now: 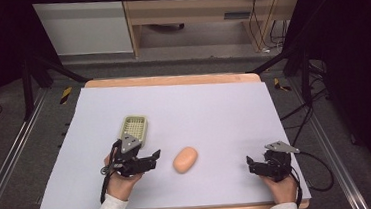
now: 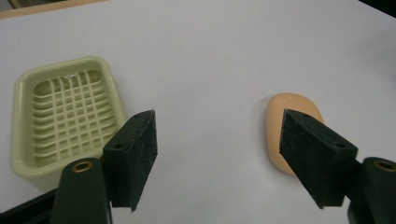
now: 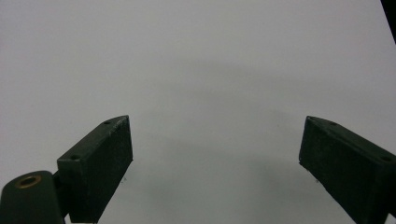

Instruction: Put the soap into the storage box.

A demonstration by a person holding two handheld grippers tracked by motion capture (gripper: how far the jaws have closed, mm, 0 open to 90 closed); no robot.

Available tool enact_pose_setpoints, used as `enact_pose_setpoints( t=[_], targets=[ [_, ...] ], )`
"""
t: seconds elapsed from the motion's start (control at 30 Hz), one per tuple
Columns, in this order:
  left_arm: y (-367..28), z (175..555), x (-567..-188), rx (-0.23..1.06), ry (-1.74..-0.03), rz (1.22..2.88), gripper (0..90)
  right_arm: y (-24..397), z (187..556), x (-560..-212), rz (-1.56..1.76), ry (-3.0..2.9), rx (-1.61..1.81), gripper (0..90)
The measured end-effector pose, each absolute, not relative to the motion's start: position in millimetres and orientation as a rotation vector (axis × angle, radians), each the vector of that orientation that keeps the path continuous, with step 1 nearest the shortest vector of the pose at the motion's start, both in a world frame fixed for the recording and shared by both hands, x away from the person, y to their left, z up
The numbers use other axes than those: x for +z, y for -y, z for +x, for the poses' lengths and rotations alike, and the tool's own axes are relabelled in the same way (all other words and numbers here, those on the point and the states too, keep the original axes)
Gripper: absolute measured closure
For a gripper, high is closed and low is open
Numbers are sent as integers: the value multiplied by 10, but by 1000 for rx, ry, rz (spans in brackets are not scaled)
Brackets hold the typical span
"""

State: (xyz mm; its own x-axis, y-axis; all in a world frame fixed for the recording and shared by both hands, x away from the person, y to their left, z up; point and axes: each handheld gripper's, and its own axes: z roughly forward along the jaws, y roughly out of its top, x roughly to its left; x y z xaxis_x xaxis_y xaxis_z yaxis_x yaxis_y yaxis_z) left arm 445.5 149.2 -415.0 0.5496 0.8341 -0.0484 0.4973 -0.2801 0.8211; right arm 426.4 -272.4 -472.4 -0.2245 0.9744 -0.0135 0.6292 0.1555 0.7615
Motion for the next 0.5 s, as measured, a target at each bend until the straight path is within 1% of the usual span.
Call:
enact_pose_setpoints(
  t=[0.2, 0.5],
  targets=[
    [-1317, 4472, -4155, 492, -1046, 1976, 278, 2725, 4261, -4724, 1517, -1921, 875, 99],
    [-1175, 4482, -4172, 484, -1006, 2012, 297, 2726, 4261, -4721, 1523, -1918, 877, 99]
  ],
)
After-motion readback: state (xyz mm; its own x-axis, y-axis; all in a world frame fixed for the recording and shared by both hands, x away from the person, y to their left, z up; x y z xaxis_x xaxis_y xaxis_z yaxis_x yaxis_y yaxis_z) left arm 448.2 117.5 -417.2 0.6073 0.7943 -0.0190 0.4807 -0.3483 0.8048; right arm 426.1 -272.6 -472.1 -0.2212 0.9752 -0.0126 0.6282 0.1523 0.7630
